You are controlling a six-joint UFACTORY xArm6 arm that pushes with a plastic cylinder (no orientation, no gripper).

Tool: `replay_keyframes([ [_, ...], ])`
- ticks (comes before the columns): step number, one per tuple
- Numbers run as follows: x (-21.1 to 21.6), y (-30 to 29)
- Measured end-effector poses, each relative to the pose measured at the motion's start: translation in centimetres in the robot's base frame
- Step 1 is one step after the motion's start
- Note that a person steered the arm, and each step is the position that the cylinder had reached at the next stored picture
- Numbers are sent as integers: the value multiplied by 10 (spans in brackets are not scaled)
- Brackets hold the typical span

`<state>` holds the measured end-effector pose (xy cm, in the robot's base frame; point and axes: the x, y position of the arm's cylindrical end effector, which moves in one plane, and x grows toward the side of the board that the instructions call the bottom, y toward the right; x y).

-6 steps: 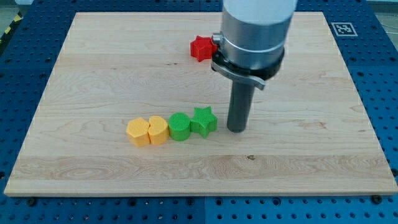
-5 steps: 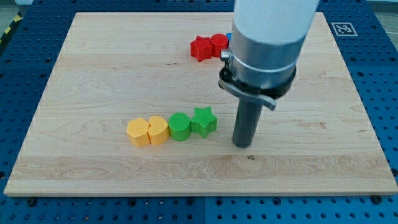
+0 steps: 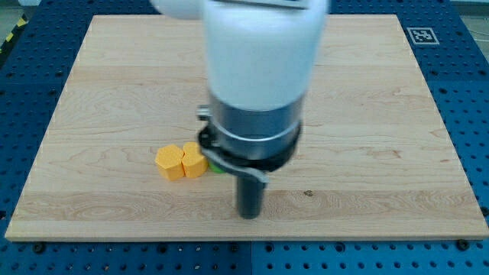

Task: Separate the yellow hexagon from heart

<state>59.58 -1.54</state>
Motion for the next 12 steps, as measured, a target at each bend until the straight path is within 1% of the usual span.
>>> replay_keyframes([
  [1,0,-26],
  [2,-18,-24],
  [3,-27,-60],
  [4,-31,-77],
  [5,-50,-100],
  [6,-56,-102],
  [8,-56,-77],
  [10,-91,-79],
  [12,-91,-95],
])
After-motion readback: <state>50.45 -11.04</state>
